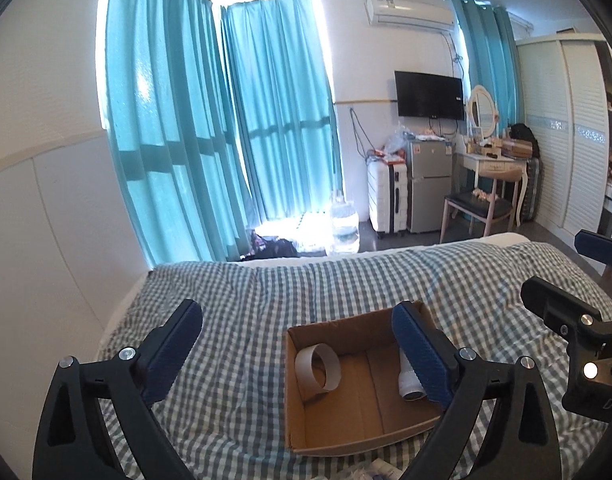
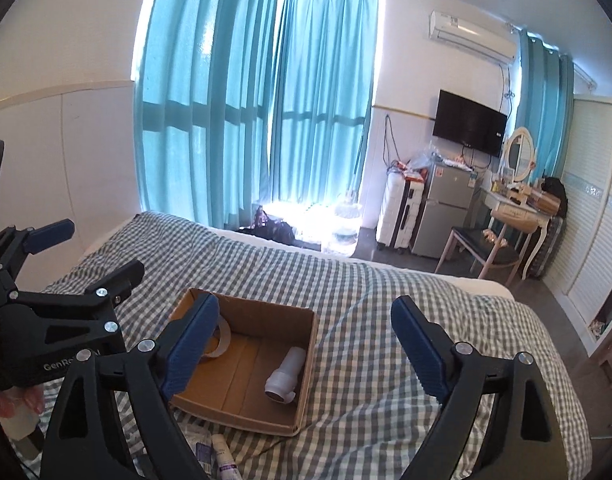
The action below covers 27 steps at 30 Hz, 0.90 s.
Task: Organize objects
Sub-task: 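Move both tools back toward the remaining items beside the box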
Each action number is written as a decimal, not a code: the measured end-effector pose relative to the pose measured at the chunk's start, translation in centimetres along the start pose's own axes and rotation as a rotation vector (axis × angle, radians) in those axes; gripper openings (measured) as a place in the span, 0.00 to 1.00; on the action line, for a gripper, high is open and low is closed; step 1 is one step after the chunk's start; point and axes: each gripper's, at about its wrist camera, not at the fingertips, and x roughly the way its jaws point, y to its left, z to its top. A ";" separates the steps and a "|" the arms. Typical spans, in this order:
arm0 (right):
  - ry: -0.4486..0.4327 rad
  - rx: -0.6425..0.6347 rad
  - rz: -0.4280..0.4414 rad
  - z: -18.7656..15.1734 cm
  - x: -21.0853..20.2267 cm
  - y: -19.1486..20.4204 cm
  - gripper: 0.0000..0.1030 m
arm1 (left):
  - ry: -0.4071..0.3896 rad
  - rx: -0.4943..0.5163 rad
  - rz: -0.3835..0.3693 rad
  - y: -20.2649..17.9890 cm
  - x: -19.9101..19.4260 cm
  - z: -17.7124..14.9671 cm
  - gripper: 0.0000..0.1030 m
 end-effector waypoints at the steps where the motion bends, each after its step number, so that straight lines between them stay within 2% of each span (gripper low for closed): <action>1: -0.006 -0.004 -0.005 0.0 -0.8 0.1 0.86 | -0.007 0.000 0.005 0.1 -0.7 0.1 0.96; 9: -0.027 -0.038 -0.031 -1.5 -5.1 1.0 0.87 | -0.010 -0.014 0.022 0.2 -4.9 -1.2 0.98; 15: -0.029 -0.043 -0.027 -3.0 -6.9 1.1 0.87 | 0.012 -0.011 0.033 0.1 -6.1 -2.8 0.98; 21: -0.001 -0.049 -0.011 -4.7 -6.6 1.6 0.87 | 0.057 -0.013 0.040 -0.2 -6.4 -5.2 0.98; 27: 0.061 -0.066 0.001 -7.2 -4.9 2.4 0.87 | 0.132 -0.012 0.043 -0.4 -5.0 -8.3 0.98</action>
